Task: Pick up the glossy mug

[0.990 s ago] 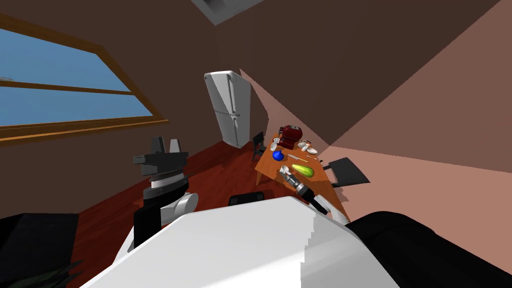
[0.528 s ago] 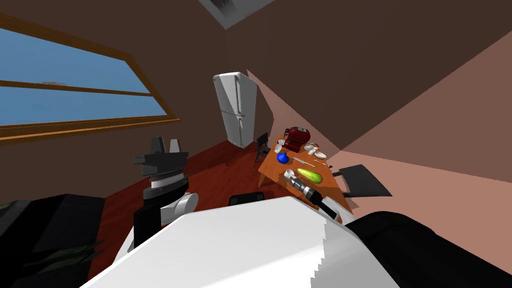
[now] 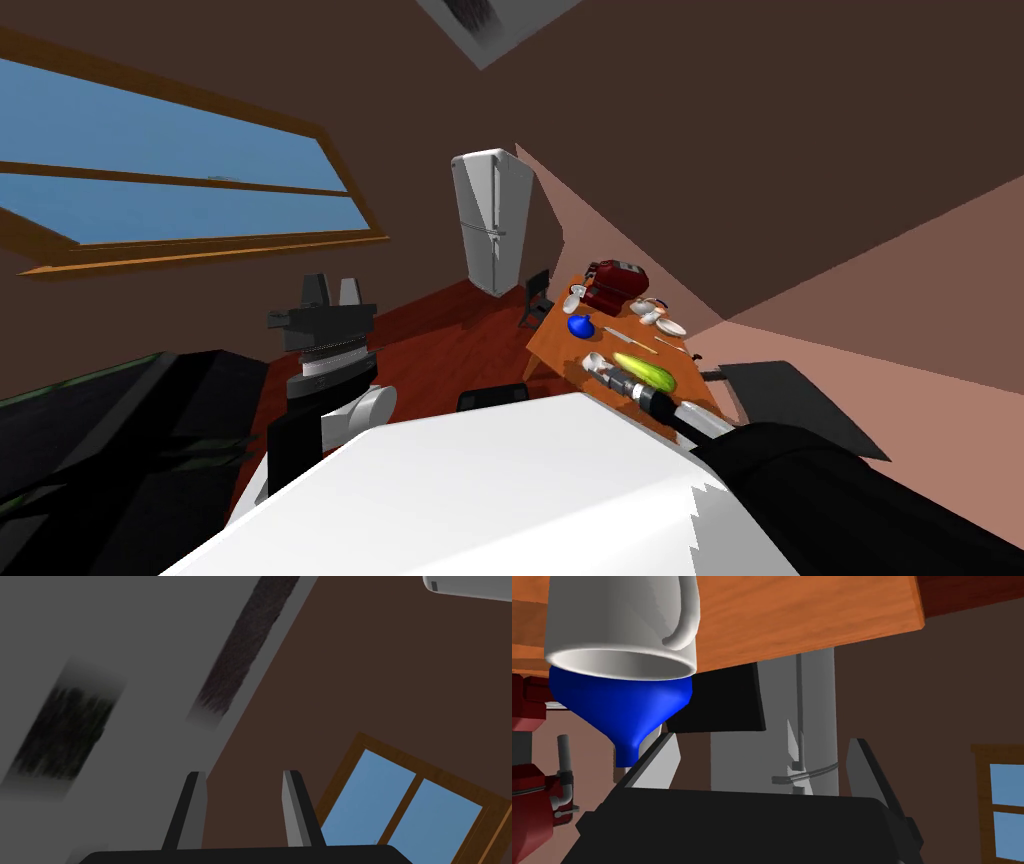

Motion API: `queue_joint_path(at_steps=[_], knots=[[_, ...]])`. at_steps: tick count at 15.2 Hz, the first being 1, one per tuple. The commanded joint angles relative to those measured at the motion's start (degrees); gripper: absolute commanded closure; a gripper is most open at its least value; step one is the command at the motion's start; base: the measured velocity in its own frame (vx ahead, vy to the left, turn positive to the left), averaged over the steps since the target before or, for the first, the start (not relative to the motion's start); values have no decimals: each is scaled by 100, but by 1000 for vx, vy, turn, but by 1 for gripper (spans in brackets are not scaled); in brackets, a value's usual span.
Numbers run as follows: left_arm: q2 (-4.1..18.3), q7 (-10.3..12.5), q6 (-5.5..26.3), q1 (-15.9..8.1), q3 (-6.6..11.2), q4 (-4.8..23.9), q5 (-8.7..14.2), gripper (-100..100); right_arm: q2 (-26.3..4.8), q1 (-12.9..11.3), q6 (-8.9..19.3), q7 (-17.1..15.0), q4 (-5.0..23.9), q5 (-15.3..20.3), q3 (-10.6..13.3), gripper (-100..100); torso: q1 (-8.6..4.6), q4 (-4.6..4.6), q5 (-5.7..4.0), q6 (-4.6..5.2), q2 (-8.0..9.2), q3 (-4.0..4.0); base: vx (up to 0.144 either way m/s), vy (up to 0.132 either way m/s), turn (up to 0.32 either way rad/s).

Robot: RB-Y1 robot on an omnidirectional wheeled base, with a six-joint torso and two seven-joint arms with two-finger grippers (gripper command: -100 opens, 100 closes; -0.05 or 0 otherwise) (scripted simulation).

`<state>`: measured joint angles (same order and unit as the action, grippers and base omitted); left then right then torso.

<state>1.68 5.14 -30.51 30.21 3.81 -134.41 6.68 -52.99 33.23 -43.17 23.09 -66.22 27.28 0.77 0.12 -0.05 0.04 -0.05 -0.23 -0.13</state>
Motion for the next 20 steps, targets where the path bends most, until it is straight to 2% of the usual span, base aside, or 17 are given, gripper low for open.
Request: queue_joint_path(at_steps=[1, 2, 3, 4, 5, 6, 9, 11, 12, 13, 15, 16, 18, 19, 20], knots=[[0, 0, 0, 0, 0, 0, 0, 0, -164, 85, 32, 91, 224, 139, 18, -100, 0, 0, 0, 0, 0, 0, 59, 26, 206], [0, 0, 0, 0, 0, 0, 0, 0, -364, 103, -50, 191, 515, 293, 38, -100, 2, 0, 0, 3, 1, 0, 68, 23, 262], [0, 0, 0, 0, 0, 0, 0, 0, -364, 103, -50, 191, 558, 293, 38, -100, 2, 0, 0, 1, -1, -1, 71, 12, 208], [0, 0, 0, 1, 0, 0, 0, 0, -535, 119, -132, 288, 878, 448, 64, -100, 2, -1, 0, 4, -2, -1, 71, 19, 268], [0, 0, 0, 0, 0, 0, 0, 0, -544, 119, -132, 288, 883, 448, 64, -100, 2, -1, 1, -2, -4, -2, 63, 14, 213], [0, 0, 0, 0, 0, 0, 0, 0, -703, 132, -212, 383, 1125, 603, 98, -100, 2, -1, 2, 2, -3, -2, 75, 16, 219], [0, 0, 0, 0, 0, 0, 0, 0, -836, 143, -289, 474, 1498, 758, 139, -100, 1, -1, 0, -1, -6, -3, 75, 4, 235], [0, 0, 0, 1, 1, 0, 0, 0, -836, 143, -289, 474, 1498, 758, 139, -100, -1, 0, -1, 7, 1, 0, 36, -3, 14], [0, 0, 0, 1, 1, 0, 0, 0, -944, 152, -363, 561, 1678, 912, 190, -100, 0, 2, -1, 9, 10, 5, 31, 9, 139], [0, 0, 0, 0, 0, 0, 0, 0, -944, 152, -363, 561, 1759, 912, 190, -100, 3, 3, 0, 4, 12, 7, 43, 8, 183], [0, 0, 0, 1, 1, 0, 0, 0, -944, 152, -363, 561, 1786, 912, 190, -100, 3, 3, 0, 6, 12, 7, 27, 2, 55], [0, 0, 0, 1, 1, 0, 0, 0, -1024, 158, -432, 645, 1962, 1066, 249, -100, 3, 3, -1, 8, 17, 9, 35, 6, 170], [0, 0, 0, 0, 0, 0, 0, 0, -1024, 158, -432, 645, 2059, 1066, 249, -100, 3, 2, -1, 4, 10, 6, 45, 1, 126], [0, 0, 0, 1, 1, 0, 0, 0, -1077, 163, -499, 725, 2212, 1217, 318, -100, 2, 2, 0, 7, 12, 7, 53, 1, 169], [0, 0, 0, 0, 0, 0, 0, 0, -1077, 163, -499, 725, 2317, 1217, 318, -100, 2, 2, -1, 2, 8, 5, 62, -8, 178]])
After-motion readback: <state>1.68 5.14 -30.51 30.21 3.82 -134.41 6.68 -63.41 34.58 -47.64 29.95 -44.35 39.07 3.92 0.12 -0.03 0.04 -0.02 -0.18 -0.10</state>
